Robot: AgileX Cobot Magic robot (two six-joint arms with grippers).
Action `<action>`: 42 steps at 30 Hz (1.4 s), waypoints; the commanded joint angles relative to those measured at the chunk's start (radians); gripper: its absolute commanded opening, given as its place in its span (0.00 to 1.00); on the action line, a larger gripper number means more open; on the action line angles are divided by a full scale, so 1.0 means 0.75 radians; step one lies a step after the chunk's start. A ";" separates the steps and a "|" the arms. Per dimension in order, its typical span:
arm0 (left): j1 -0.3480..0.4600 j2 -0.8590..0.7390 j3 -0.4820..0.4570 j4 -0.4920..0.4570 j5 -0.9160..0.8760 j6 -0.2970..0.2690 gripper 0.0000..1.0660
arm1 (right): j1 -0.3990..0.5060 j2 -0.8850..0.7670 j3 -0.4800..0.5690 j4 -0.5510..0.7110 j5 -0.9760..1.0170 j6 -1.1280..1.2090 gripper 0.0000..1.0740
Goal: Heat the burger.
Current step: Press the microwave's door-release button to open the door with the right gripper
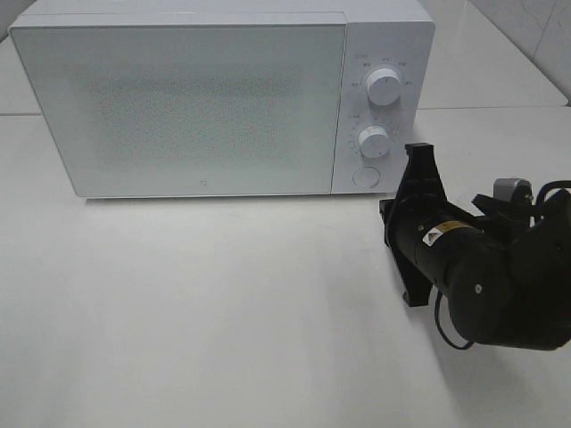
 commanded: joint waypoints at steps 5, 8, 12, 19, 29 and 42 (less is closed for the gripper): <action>0.004 -0.021 0.000 -0.009 -0.015 -0.005 0.93 | -0.024 0.085 -0.129 0.027 0.023 -0.041 0.00; 0.004 -0.021 0.000 -0.009 -0.015 -0.005 0.93 | -0.048 0.115 -0.173 0.024 0.036 -0.049 0.00; 0.004 -0.021 0.000 -0.009 -0.015 -0.005 0.93 | -0.088 0.147 -0.252 0.025 0.087 -0.116 0.00; 0.004 -0.021 0.000 -0.008 -0.015 -0.005 0.93 | -0.127 0.197 -0.331 0.033 0.103 -0.147 0.00; 0.004 -0.021 0.000 -0.008 -0.015 -0.005 0.93 | -0.144 0.252 -0.392 0.040 0.147 -0.147 0.00; 0.004 -0.021 0.000 -0.008 -0.015 -0.005 0.93 | -0.172 0.300 -0.443 0.032 0.159 -0.136 0.00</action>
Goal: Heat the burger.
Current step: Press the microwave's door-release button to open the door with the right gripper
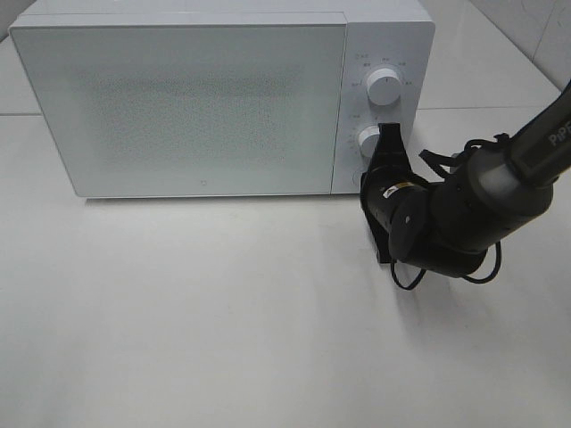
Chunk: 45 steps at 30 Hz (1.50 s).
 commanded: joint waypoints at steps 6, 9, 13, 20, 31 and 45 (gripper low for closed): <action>0.004 -0.021 0.000 -0.008 -0.015 -0.005 0.93 | -0.007 0.004 -0.023 -0.012 0.012 0.001 0.00; 0.004 -0.021 0.000 -0.008 -0.015 -0.005 0.93 | -0.007 0.004 -0.028 -0.020 0.013 0.000 0.00; 0.004 -0.021 0.000 -0.008 -0.015 -0.005 0.93 | -0.007 0.015 -0.057 -0.029 0.008 -0.003 0.00; 0.004 -0.021 0.000 -0.008 -0.015 -0.005 0.93 | -0.007 0.045 -0.067 -0.009 -0.011 -0.004 0.00; 0.004 -0.021 0.000 -0.008 -0.015 -0.005 0.93 | -0.007 0.057 -0.141 0.023 -0.140 -0.004 0.00; 0.004 -0.021 0.000 -0.008 -0.015 -0.005 0.93 | -0.065 0.057 -0.271 0.045 -0.356 -0.101 0.00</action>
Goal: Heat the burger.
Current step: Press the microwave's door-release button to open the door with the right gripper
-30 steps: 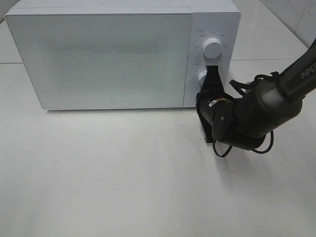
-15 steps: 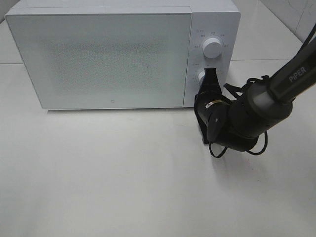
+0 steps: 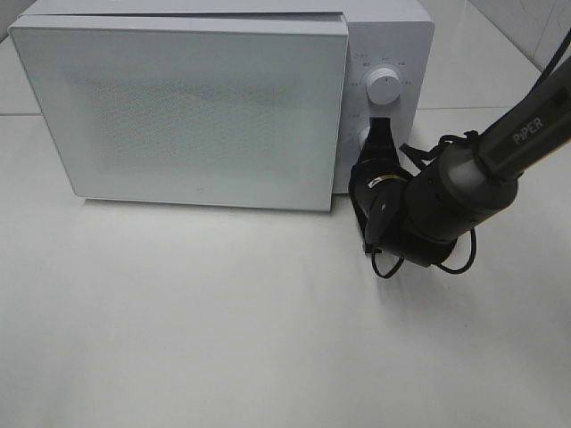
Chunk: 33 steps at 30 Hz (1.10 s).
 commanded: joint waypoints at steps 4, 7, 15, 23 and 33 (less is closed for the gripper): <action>0.004 -0.021 0.000 -0.007 -0.015 -0.005 0.93 | -0.068 -0.017 -0.152 -0.084 -0.340 -0.059 0.00; 0.004 -0.021 0.000 -0.007 -0.015 -0.005 0.93 | -0.068 -0.017 -0.151 -0.085 -0.313 -0.069 0.00; 0.004 -0.021 0.000 -0.007 -0.015 -0.005 0.93 | -0.063 -0.017 -0.151 -0.085 -0.271 -0.087 0.00; 0.004 -0.021 0.000 -0.007 -0.015 -0.005 0.93 | -0.043 -0.027 -0.125 -0.076 -0.204 -0.085 0.00; 0.004 -0.021 0.000 -0.007 -0.015 -0.005 0.93 | -0.016 -0.087 0.007 -0.059 -0.035 -0.089 0.00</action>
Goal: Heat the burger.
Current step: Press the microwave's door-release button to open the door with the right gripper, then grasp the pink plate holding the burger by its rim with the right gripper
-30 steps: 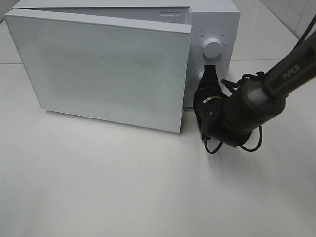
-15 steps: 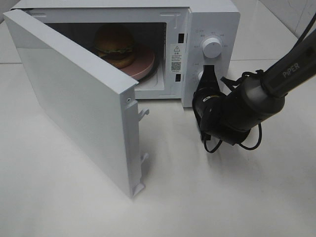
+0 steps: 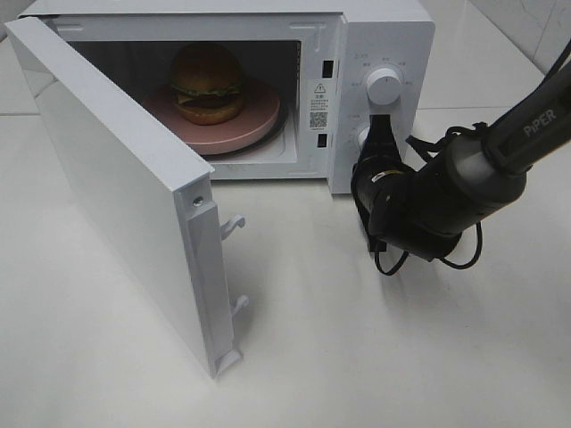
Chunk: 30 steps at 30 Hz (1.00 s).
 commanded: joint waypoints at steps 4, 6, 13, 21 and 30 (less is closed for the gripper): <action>0.004 -0.021 0.000 -0.007 -0.015 -0.005 0.93 | -0.016 -0.076 0.039 -0.089 0.065 -0.021 0.00; 0.004 -0.021 0.000 -0.007 -0.015 -0.005 0.93 | -0.016 -0.081 0.043 -0.091 0.104 -0.032 0.00; 0.004 -0.021 0.000 -0.007 -0.015 -0.005 0.93 | -0.016 -0.148 0.097 -0.091 0.247 -0.120 0.00; 0.004 -0.021 0.000 -0.007 -0.015 -0.005 0.93 | -0.016 -0.307 0.197 -0.091 0.369 -0.331 0.00; 0.004 -0.021 0.000 -0.007 -0.015 -0.005 0.93 | -0.021 -0.521 0.256 -0.135 0.661 -0.809 0.00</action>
